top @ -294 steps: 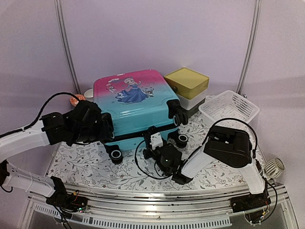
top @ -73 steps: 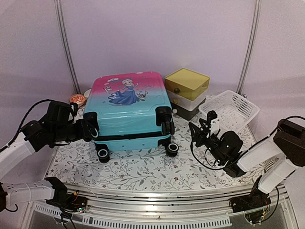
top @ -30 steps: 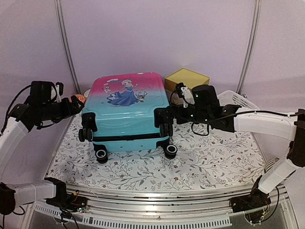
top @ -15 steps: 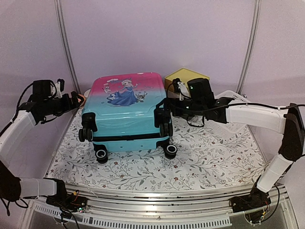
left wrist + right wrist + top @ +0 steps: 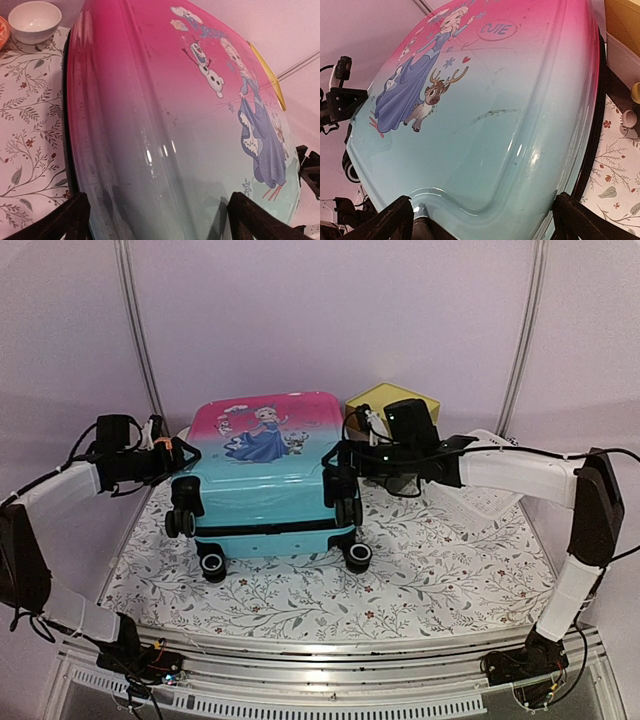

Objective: Open, take out, and arrange the luggage
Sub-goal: Adjust the luggage at the center of the board.

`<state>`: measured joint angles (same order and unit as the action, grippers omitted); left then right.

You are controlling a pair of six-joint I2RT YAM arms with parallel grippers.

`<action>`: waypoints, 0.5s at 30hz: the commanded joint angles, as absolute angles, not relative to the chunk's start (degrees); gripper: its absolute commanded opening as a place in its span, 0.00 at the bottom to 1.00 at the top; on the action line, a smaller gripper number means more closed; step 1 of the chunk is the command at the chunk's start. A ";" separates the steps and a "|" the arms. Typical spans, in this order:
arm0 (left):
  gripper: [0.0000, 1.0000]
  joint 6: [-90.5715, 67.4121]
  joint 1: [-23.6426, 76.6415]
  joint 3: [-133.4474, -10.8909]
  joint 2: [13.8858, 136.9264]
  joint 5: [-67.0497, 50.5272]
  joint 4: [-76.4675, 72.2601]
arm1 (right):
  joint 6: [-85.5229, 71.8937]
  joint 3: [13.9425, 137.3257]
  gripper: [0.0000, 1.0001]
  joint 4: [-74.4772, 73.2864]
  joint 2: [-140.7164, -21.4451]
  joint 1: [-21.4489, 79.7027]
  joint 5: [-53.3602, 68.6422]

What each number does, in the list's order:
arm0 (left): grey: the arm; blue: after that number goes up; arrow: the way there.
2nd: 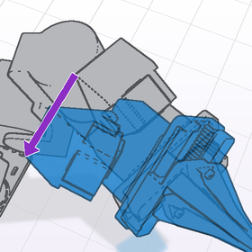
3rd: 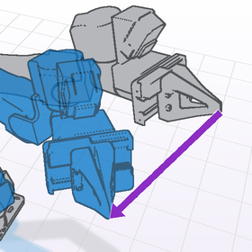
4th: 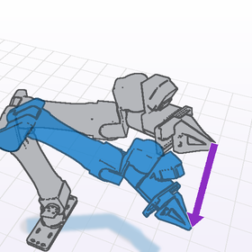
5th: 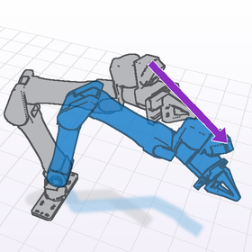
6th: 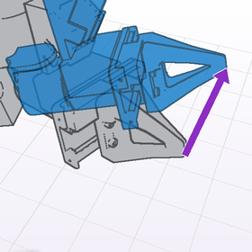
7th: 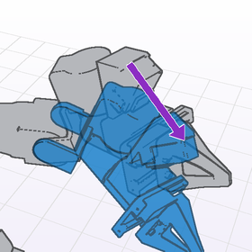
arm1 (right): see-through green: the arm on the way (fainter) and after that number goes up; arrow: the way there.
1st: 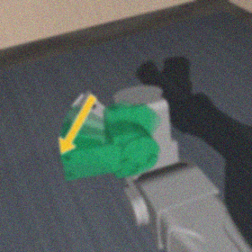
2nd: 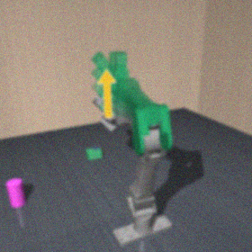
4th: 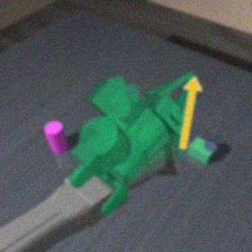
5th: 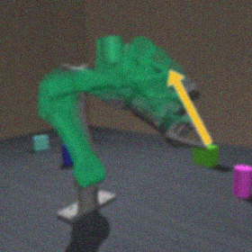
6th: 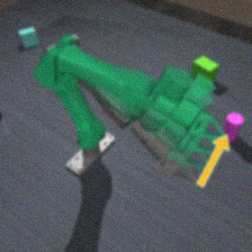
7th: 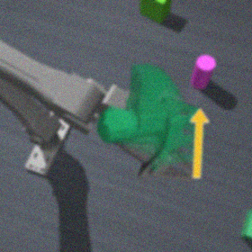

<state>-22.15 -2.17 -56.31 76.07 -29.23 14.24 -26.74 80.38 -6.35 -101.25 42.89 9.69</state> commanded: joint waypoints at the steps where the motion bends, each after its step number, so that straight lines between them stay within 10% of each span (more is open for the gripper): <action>1: 0.98 -22.47 -2.35 -57.43 79.33 -37.00 11.89 | -29.29 81.55 0.96 -6.39 -103.25 43.52 17.28; 15: 0.95 -22.32 -2.11 -62.73 85.22 -37.50 10.34 | -25.11 73.78 0.96 4.44 -96.46 67.39 4.16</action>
<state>-22.50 -4.25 -60.42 82.32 -34.44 12.58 -26.94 74.56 -3.20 -97.25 54.92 -6.37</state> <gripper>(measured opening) 0.957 0.956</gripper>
